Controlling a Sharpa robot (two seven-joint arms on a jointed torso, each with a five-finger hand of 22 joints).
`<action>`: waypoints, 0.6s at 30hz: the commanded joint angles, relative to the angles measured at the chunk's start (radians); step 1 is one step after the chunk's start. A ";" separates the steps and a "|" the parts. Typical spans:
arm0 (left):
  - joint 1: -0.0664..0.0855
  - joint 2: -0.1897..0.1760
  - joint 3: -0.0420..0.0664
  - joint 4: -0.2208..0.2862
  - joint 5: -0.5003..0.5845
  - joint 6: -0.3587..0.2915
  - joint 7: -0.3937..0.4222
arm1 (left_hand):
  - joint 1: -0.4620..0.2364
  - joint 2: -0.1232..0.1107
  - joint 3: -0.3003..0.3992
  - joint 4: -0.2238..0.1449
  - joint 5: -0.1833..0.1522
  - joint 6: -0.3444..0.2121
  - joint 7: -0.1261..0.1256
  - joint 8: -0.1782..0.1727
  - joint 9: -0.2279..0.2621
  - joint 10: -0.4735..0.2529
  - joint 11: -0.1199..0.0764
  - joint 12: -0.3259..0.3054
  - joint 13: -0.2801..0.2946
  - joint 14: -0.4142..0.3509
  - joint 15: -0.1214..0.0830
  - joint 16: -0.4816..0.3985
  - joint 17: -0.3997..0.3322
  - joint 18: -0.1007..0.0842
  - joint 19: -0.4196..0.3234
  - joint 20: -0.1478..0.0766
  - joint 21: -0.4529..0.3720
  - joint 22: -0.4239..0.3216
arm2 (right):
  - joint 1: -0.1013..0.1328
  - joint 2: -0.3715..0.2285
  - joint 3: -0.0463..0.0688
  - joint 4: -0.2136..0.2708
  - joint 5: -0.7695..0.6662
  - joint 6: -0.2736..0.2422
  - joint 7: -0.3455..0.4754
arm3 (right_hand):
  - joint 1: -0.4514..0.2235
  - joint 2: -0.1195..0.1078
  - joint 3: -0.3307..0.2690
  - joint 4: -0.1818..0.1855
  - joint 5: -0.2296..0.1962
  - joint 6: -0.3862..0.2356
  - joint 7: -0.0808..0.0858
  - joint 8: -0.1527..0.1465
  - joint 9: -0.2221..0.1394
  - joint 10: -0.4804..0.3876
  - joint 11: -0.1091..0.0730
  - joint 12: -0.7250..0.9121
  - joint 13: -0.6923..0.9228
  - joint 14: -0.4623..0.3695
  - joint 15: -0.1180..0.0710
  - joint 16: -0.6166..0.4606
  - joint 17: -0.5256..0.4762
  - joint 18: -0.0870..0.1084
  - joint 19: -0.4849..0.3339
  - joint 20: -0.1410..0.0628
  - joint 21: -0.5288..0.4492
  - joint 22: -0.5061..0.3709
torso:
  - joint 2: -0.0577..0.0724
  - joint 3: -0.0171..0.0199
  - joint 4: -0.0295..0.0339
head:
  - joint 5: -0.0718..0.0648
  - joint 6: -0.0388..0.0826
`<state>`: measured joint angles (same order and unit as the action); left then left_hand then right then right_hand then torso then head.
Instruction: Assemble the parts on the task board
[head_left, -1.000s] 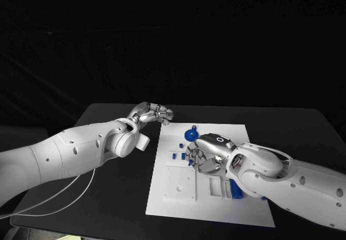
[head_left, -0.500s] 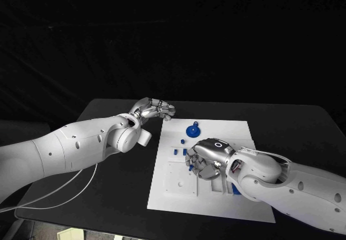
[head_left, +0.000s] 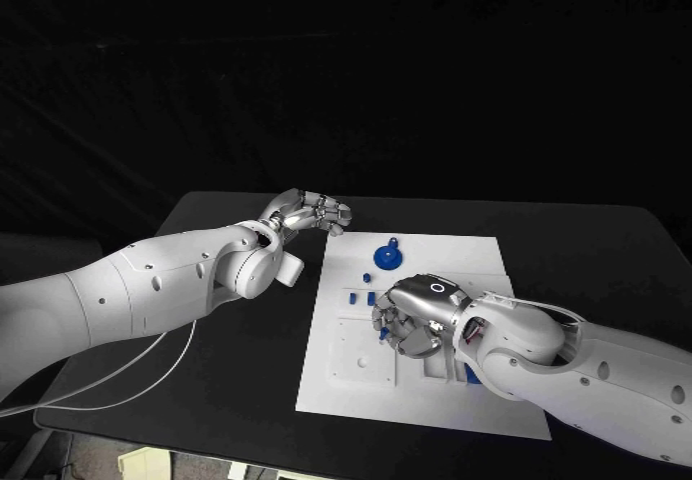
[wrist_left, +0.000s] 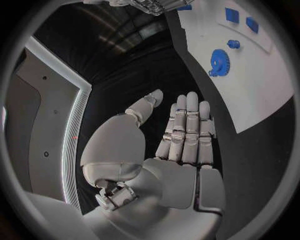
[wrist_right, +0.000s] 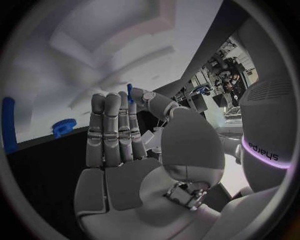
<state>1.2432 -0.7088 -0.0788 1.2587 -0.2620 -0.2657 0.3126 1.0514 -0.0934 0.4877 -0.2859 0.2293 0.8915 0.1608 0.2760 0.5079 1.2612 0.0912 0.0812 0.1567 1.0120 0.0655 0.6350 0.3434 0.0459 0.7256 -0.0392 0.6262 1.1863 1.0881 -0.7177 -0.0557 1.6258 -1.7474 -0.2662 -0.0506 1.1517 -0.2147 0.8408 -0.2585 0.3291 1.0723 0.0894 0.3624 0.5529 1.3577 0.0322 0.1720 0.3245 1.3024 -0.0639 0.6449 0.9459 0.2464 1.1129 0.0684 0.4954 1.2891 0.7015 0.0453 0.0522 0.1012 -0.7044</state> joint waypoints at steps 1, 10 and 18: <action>0.001 0.001 0.000 0.001 0.006 0.004 0.007 | 0.001 0.010 -0.002 0.000 0.004 -0.007 -0.003 0.007 -0.001 0.004 0.006 -0.005 -0.001 0.004 0.000 -0.003 0.002 -0.005 -0.002 0.005 -0.006 0.001 | -0.003 -0.001 -0.001 0.003 -0.013 0.018 -0.002 | -0.001 0.008 -0.005 -0.003 0.005 0.006 -0.001 0.003 0.002 0.006 0.001 -0.004 0.001 -0.001 -0.005 -0.004 0.001 0.015 0.006 -0.003 0.005 0.002 | 0.000 0.0001 -0.0001 | 0.001 -0.002; 0.001 0.000 0.000 0.000 0.006 0.005 0.005 | 0.000 0.011 -0.002 0.000 0.004 -0.007 -0.003 0.007 -0.002 0.004 0.006 -0.006 -0.001 0.004 0.000 -0.004 0.003 -0.005 -0.002 0.005 -0.006 0.001 | -0.006 -0.004 -0.004 0.006 -0.013 0.023 -0.002 | -0.001 0.008 -0.006 -0.004 0.006 0.006 -0.001 0.003 0.003 0.006 0.001 -0.004 0.002 0.000 -0.005 -0.005 0.001 0.015 0.006 -0.002 0.005 0.002 | 0.000 0.0006 -0.0003 | 0.002 -0.004; 0.000 0.002 0.000 -0.003 0.006 0.007 0.005 | 0.000 0.011 -0.003 0.000 0.004 -0.007 -0.003 0.006 -0.002 0.004 0.006 -0.006 -0.001 0.004 0.000 -0.005 0.004 -0.005 -0.002 0.005 -0.007 0.002 | -0.008 -0.002 -0.006 0.003 -0.013 0.027 -0.003 | -0.002 0.008 -0.006 -0.004 0.007 0.006 -0.001 0.002 0.003 0.006 0.001 -0.004 0.002 0.000 -0.005 -0.005 0.002 0.015 0.006 -0.002 0.005 0.002 | 0.000 0.0003 -0.0002 | 0.001 -0.007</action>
<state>1.2431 -0.7082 -0.0788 1.2549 -0.2616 -0.2651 0.3117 1.0514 -0.0934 0.4877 -0.2859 0.2293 0.8916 0.1608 0.2760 0.5079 1.2612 0.0912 0.0812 0.1569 1.0119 0.0655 0.6350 0.3467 0.0458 0.7256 -0.0392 0.6262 1.1873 1.0827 -0.7201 -0.0612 1.6286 -1.7497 -0.2532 -0.0524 1.1516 -0.2149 0.8380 -0.2613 0.3290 1.0719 0.0894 0.3595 0.5542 1.3577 0.0322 0.1720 0.3255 1.3041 -0.0622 0.6449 0.9467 0.2457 1.1129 0.0684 0.4954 1.2900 0.7014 0.0456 0.0520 0.1029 -0.7107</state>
